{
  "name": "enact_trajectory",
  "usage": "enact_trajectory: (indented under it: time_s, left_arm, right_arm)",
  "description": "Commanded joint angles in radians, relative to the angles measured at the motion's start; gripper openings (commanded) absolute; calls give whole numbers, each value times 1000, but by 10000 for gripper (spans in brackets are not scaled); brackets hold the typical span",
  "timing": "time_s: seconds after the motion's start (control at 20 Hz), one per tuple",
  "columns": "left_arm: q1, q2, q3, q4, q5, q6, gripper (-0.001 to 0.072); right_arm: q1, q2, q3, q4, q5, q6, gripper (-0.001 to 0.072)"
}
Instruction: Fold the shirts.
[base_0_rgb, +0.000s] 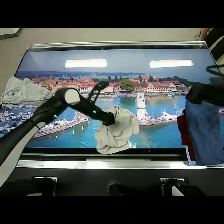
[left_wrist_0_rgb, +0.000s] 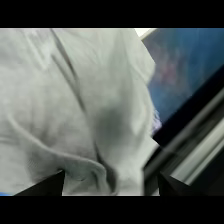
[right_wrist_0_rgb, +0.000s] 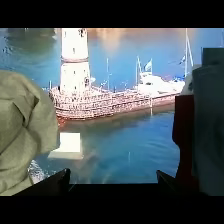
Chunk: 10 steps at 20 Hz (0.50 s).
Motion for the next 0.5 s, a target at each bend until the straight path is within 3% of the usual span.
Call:
enact_trajectory:
  time_s: [0.0,0.1,0.2,0.45]
  left_arm:
    - [163,27,55,76,-162,26,717]
    - [254,89,-32,63,-232,54,713]
    - [285,170,-242,4,-206,72,698]
    - [181,301,-760,-330,76,127,640]
  right_arm:
    - [0,-86,-125,83,-33,10,678]
    - [0,-162,-256,162,-71,5,677]
    - [0,-240,-368,275,-118,-18,676]
    - [0,-393,-504,348,-206,-64,676]
